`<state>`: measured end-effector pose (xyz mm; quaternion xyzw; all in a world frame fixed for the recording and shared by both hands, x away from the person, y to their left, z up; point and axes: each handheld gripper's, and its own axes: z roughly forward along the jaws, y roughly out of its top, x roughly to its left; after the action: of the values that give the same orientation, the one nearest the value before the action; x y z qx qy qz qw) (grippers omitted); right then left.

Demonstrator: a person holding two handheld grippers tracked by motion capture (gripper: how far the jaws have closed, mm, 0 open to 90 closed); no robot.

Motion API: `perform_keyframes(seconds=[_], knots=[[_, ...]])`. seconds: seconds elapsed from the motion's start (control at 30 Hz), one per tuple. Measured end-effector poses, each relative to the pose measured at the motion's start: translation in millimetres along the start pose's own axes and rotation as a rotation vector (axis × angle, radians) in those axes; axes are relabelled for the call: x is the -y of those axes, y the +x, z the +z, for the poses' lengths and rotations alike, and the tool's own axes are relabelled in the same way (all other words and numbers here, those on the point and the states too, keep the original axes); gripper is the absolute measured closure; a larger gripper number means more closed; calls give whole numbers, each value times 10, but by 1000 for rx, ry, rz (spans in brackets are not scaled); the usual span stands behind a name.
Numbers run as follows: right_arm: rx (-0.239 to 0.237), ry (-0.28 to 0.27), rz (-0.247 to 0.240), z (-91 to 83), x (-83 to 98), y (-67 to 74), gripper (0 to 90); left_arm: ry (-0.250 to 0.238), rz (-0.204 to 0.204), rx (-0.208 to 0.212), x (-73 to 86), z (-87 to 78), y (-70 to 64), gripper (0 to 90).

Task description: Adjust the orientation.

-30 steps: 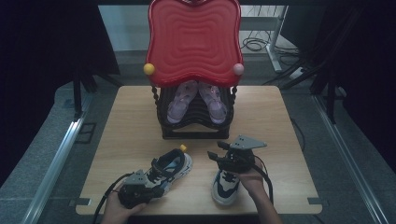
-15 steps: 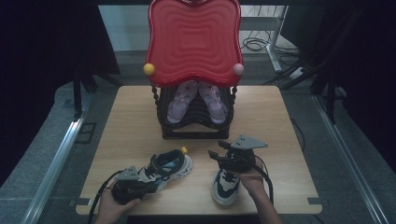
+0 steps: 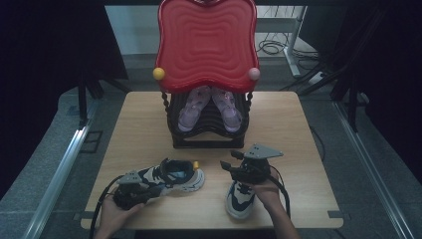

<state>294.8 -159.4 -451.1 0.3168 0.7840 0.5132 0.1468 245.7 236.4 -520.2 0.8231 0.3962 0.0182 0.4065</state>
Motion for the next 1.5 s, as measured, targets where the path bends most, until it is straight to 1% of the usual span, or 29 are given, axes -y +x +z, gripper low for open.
perform_keyframes(seconds=[0.1,0.2,0.37,0.57,0.7,0.77,0.87,0.97,1.0,1.07,1.1,1.13,1.17,1.27,1.33,1.37,1.43,1.47,1.5], knots=[[-1,2,-1,9,3,-4,443,-6,-11,-12,-15,-2,43,900],[-6,6,-4,20,3,3,443,-9,-17,-16,-35,7,68,900],[-8,1,-3,10,-4,7,443,-12,-27,-33,-116,17,143,900],[-7,6,1,30,0,-8,443,-10,-36,-34,-141,49,184,900],[-11,5,9,33,-3,-1,443,-13,-44,-38,-144,30,207,895],[-16,2,10,25,-7,5,445,-28,-47,-36,-148,-21,214,882],[-27,-2,23,10,-18,18,446,-59,-40,-64,-198,-152,219,819],[-44,-1,37,11,-36,18,444,-92,-35,-81,-308,-278,212,695],[-48,0,44,12,-45,24,442,-93,-33,-83,-359,-309,201,641],[-53,4,50,10,-60,37,437,-78,-19,-84,-480,-360,163,560],[-56,7,53,10,-66,47,434,-89,-8,-89,-542,-386,139,538],[-59,12,52,13,-72,55,429,-94,-7,-90,-577,-401,128,510],[-59,14,53,15,-76,60,425,-101,-4,-90,-622,-418,120,496],[-47,33,59,29,-90,81,430,-131,-13,-92,-724,-451,96,472],[-52,50,57,49,-100,102,440,-151,-18,-85,-799,-466,65,450],[-54,54,59,59,-104,115,444,-163,-5,-83,-844,-473,40,443],[-63,62,61,90,-114,148,476,-173,8,-86,-896,-474,7,431],[-73,59,66,111,-116,165,514,-174,13,-93,-906,-474,-1,427],[-77,58,71,132,-119,177,586,-171,17,-98,-905,-476,0,424]])
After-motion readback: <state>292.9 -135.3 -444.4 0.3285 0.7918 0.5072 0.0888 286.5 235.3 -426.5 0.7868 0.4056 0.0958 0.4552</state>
